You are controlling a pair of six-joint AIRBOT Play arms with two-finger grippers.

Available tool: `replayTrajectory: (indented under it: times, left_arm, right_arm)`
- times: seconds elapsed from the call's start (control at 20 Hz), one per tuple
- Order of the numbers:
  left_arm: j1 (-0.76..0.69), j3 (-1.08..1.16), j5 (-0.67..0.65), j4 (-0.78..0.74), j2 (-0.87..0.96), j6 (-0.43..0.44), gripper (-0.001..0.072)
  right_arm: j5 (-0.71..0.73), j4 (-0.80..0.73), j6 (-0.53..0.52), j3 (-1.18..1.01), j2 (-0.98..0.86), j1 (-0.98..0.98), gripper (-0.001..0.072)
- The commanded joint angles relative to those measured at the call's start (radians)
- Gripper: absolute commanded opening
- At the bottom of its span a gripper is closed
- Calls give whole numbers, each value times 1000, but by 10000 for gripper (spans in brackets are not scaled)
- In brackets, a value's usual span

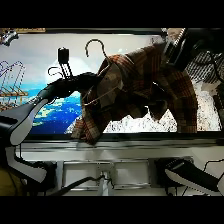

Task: Fold the clothes and pants, and hang the long-sleeved shirts on hangers.

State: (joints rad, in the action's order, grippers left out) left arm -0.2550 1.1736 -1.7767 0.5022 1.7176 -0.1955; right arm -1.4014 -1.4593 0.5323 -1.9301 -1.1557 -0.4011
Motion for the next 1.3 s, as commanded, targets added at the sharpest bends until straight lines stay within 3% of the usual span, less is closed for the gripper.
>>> replayTrajectory:
  times: [0.0, 0.2, 0.5, 0.55, 0.6, 0.65, 0.7, 0.85, 0.9, 1.0, 1.05, 1.15, 1.25]
  left_arm:
    - [0, 1, 0, -1, 1, 0, 22]
    - [0, 1, 2, 0, 1, 0, 22]
    - [0, 1, 2, 0, 1, 0, 22]
    - [0, 1, 2, 0, 1, 0, 23]
    - [0, 1, 2, 0, 1, 0, 22]
    - [0, 1, 2, 0, 1, 0, 23]
    - [1, 1, 2, 0, 1, 0, 23]
    - [2, 1, 3, 26, 1, 1, 27]
    - [2, 1, 3, 61, 1, 1, 67]
    - [8, 1, 4, 152, 1, 1, 403]
    - [13, 1, 4, 196, 1, 1, 486]
    - [25, 1, 4, 273, 1, 1, 624]
    - [35, 1, 15, 397, 1, 1, 664]
  right_arm:
    - [68, 21, -91, 149, -2, 51, 604]
    - [104, 189, -98, 175, -66, 138, 622]
    - [122, 238, -98, 175, -169, 157, 596]
    - [144, 249, -99, 175, -184, 157, 529]
    - [157, 264, -109, 175, -192, 157, 415]
    - [166, 267, -110, 175, -194, 157, 188]
    - [164, 266, -128, 175, -193, 157, 64]
    - [180, 238, -142, 172, -185, 157, 48]
    - [191, 239, -142, 172, -183, 157, 48]
    - [189, 240, -142, 172, -182, 157, 47]
    - [187, 243, -142, 172, -181, 157, 47]
    - [185, 259, -141, 172, -174, 157, 47]
    - [181, 259, -141, 172, -156, 157, 47]
